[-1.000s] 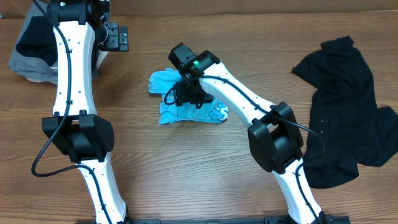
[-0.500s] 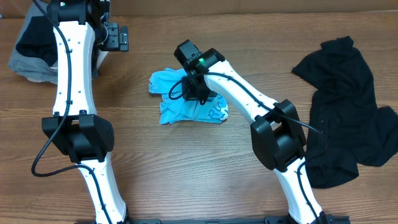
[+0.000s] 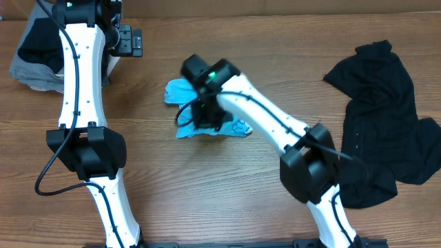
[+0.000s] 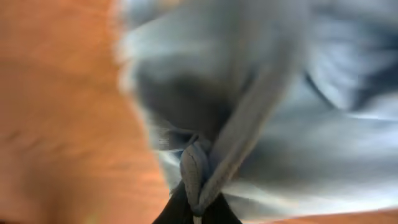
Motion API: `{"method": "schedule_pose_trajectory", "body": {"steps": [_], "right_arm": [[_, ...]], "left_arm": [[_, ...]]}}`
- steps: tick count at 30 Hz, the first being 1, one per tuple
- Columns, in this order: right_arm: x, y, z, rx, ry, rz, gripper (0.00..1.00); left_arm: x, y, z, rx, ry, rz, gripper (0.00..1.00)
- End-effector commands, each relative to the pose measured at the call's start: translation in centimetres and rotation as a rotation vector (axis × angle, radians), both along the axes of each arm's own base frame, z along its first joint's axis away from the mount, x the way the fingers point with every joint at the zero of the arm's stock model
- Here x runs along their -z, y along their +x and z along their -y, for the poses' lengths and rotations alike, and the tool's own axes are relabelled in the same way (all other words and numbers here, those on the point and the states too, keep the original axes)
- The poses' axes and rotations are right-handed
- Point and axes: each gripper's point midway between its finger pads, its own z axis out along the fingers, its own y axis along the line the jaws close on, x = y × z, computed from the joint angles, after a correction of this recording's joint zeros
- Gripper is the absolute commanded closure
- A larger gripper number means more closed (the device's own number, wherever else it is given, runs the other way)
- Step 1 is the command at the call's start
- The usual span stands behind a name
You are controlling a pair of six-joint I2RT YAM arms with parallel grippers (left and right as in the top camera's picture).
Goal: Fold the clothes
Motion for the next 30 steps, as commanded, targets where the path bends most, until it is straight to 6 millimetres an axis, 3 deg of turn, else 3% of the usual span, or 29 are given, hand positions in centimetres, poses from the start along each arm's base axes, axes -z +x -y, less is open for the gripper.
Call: {"method": "schedule_pose_trajectory", "body": {"steps": [1,5,7,8,11,12,16,17,20,25,30], "right_arm": [[-2.0,-2.9,-3.3,-0.082,0.075,0.002,0.96],[-1.9,-4.8,-5.4,-0.142,0.086,0.014,0.95],[-1.9,-5.1,-5.5,-0.149,0.085,0.015,0.89],[-1.8,-5.2,-5.4,-0.149,0.082,0.012,0.82],[-1.9,-4.1,-4.3,-0.118,0.063,0.018,0.5],[-2.2,-3.1,-3.4,-0.092,0.059,0.027,0.44],[-4.1,1.1,0.8,0.033,0.069,0.056,0.4],[-5.1,3.3,3.2,0.093,0.081,0.076,0.34],[-5.9,6.8,7.6,0.189,0.088,0.102,0.0],[-6.0,10.6,14.3,0.266,0.129,0.102,0.0],[-6.1,12.7,19.6,0.363,0.125,0.112,0.0]], "left_arm": [[-0.1,0.3,-0.1,-0.002,-0.011,0.011,0.0],[-0.1,0.3,-0.1,-0.001,-0.011,0.009,0.0],[-0.1,0.3,-0.1,-0.001,-0.011,0.008,0.0],[-0.1,0.3,-0.1,-0.001,-0.011,0.008,0.0],[0.0,0.1,-0.1,0.0,-0.015,0.003,0.0],[0.0,0.1,0.0,0.0,-0.016,-0.001,0.0],[0.5,-0.8,0.8,0.02,-0.061,-0.041,0.0],[0.8,-1.4,2.0,0.061,-0.118,-0.068,0.0],[1.9,-2.7,5.2,0.187,-0.265,-0.131,0.0],[5.2,-5.6,11.3,0.422,-0.501,-0.243,0.0],[9.5,-8.2,15.3,0.508,-0.582,-0.349,0.0]]}}
